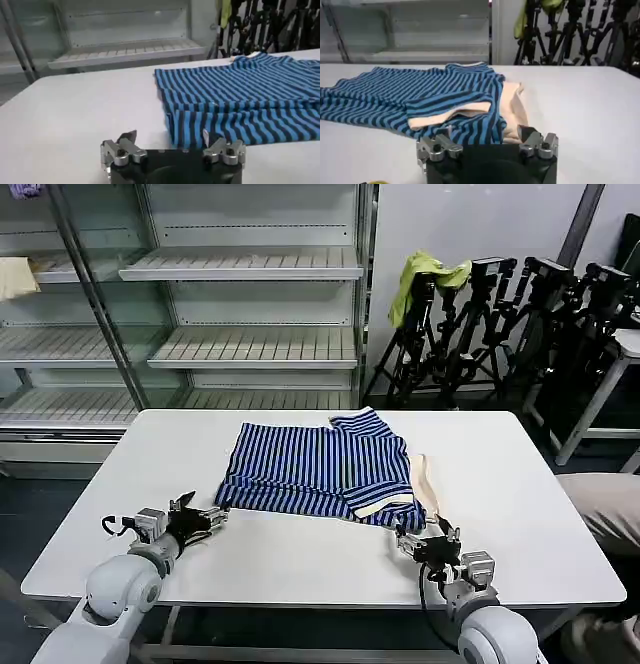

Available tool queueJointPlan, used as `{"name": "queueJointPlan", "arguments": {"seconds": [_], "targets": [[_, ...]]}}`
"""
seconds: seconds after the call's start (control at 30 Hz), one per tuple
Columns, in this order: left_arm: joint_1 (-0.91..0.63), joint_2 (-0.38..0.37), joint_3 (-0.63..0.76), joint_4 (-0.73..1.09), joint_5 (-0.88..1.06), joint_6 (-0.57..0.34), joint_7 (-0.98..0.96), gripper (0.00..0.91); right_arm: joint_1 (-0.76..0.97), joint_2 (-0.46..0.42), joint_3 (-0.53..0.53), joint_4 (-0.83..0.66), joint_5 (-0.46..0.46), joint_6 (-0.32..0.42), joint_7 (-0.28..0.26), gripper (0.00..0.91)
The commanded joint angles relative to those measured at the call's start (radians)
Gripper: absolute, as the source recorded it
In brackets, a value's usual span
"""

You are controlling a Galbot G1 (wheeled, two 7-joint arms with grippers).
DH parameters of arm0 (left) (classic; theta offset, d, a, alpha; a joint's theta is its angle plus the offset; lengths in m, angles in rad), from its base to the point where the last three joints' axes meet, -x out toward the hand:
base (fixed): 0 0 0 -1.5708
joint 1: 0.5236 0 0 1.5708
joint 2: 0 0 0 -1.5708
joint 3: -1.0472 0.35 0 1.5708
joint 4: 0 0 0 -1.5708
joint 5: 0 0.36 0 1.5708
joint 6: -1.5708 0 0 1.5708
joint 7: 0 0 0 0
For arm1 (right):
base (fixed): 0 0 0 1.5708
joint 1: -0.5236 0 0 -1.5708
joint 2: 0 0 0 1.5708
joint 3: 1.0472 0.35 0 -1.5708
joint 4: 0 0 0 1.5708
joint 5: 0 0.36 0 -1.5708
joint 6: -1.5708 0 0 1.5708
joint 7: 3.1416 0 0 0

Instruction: Fold and organize the clothes.

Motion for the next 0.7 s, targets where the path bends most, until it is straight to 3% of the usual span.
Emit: {"name": "queueJointPlan", "arguments": {"seconds": [0.03, 0.7], "targets": [[-0.001, 0.0, -0.001, 0.006, -0.006, 0.006, 0.015, 0.01, -0.003, 0.004, 0.0, -0.002, 0.011, -0.01, -0.001, 0.0], [0.015, -0.011, 0.008, 0.003, 0.026, 0.005, 0.038, 0.0, 0.016, 0.008, -0.01, -0.033, 0.047, -0.05, 0.006, 0.0]]}}
